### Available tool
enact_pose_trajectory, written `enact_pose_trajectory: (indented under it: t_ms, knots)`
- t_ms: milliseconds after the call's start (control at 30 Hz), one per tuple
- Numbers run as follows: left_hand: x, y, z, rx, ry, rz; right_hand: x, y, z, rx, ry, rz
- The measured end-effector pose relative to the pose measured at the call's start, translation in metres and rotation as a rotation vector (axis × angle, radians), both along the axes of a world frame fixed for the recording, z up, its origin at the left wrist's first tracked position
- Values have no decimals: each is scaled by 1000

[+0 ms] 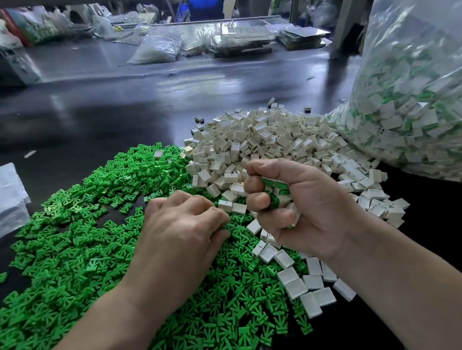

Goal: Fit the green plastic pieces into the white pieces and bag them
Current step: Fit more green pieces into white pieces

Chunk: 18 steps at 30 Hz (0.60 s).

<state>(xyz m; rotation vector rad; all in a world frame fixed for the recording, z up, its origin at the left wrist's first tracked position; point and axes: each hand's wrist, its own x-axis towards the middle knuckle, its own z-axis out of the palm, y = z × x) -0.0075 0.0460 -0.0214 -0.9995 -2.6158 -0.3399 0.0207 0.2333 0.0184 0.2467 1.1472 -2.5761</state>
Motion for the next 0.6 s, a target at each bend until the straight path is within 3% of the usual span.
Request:
enact_pose_trajectory:
  t_ms: [400, 533, 600]
  knots:
    - [-3, -7, 3, -41, -55, 9, 0, 2, -3, 25, -1, 8]
    - [-1, -8, 5, 69, -50, 42, 1, 1, -4, 84, 9, 27]
    - [-1, -10, 6, 222, -110, 55, 1, 0, -4, 103, 10, 33]
